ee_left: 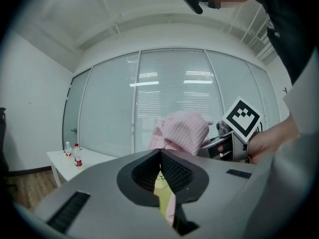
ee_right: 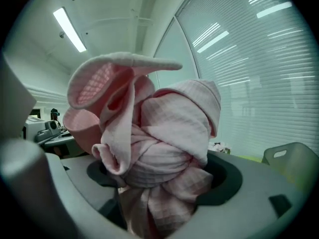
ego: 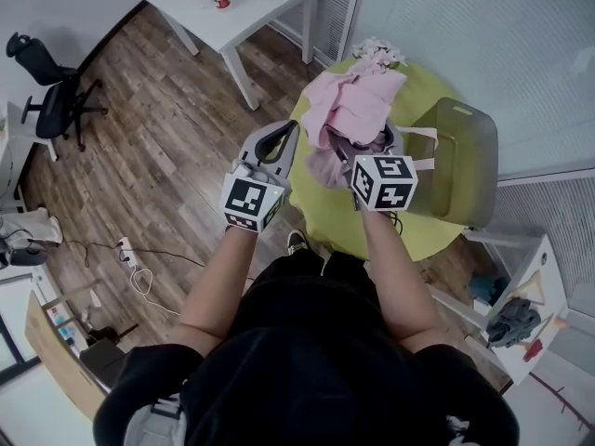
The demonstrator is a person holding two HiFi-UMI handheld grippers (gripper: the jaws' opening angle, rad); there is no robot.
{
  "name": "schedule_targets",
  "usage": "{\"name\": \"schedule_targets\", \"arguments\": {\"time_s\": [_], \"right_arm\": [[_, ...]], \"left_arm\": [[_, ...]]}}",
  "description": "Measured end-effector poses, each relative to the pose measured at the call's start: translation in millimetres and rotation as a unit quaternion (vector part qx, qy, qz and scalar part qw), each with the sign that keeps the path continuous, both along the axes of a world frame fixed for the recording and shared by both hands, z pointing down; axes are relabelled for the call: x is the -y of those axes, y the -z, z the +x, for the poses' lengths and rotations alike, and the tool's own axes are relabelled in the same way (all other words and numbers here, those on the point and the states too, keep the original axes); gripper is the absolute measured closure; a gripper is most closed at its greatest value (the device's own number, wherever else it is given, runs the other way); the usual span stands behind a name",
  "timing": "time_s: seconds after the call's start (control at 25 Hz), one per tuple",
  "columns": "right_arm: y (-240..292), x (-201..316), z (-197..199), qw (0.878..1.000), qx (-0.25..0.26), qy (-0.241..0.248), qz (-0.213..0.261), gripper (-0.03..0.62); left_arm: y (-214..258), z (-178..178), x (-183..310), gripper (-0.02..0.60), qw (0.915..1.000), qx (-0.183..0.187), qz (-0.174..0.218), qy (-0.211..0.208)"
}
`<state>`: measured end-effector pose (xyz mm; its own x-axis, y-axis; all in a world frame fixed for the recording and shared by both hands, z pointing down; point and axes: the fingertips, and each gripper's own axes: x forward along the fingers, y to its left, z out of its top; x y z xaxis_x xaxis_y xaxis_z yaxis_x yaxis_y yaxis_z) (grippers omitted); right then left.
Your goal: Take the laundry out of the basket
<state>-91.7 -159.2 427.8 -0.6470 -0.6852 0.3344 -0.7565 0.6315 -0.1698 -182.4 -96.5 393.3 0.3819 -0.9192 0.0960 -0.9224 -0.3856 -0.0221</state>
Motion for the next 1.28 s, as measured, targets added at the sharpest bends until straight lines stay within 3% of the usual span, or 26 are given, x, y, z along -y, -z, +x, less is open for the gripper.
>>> {"name": "schedule_targets", "arguments": {"time_s": [0.44, 0.8, 1.04, 1.28], "right_arm": [[-125.8, 1.9, 2.4, 0.987, -0.004, -0.012, -0.157, 0.140], [-211.0, -8.9, -14.8, 0.963, -0.006, -0.009, -0.268, 0.138], [-267.1, -1.4, -15.5, 0.951, -0.031, -0.029, -0.307, 0.138], [-305.5, 21.8, -13.1, 0.952, -0.077, -0.049, -0.293, 0.138]], "left_arm": [[-72.8, -5.0, 5.9, 0.571, 0.9982, -0.003, -0.061, 0.004], [-137.1, -3.4, 12.9, 0.571, 0.9936, -0.002, -0.113, 0.006], [-189.3, -8.0, 20.3, 0.571, 0.9883, -0.007, -0.152, 0.015], [-227.0, -11.4, 27.9, 0.571, 0.9830, -0.015, -0.181, 0.026]]}}
